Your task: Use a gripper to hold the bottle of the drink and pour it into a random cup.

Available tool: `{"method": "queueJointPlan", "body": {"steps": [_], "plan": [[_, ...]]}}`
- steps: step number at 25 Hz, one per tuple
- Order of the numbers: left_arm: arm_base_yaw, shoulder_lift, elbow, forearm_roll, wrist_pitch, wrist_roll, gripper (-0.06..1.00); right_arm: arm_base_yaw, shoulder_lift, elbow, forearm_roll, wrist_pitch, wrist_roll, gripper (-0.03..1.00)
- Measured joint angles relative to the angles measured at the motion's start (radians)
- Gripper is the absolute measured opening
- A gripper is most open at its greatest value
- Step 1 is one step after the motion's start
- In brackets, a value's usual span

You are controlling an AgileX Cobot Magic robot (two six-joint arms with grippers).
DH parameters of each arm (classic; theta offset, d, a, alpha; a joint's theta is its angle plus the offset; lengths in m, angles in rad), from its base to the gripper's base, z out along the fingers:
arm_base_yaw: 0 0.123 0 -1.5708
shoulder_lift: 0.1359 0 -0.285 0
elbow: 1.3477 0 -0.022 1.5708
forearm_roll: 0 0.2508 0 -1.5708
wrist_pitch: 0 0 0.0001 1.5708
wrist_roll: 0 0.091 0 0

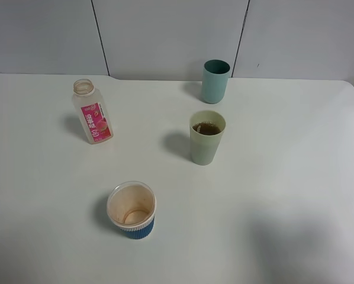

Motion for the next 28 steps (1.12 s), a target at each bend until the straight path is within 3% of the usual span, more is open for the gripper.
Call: {"method": "queueJointPlan", "body": {"steps": [3, 7, 16, 28], "plan": [[0.0, -0.057, -0.013, -0.19, 0.103, 0.193, 0.94, 0.0, 0.0, 0.0, 0.0, 0.0, 0.0, 0.99], [0.0, -0.139, -0.013, -0.305, 0.236, 0.258, 0.94, 0.0, 0.0, 0.0, 0.0, 0.0, 0.0, 0.99], [0.0, -0.335, -0.014, -0.26, 0.472, 0.198, 0.94, 0.0, 0.0, 0.0, 0.0, 0.0, 0.0, 0.99], [0.0, -0.408, 0.034, -0.215, 0.586, 0.146, 0.94, 0.0, 0.0, 0.0, 0.0, 0.0, 0.0, 0.99]]}}
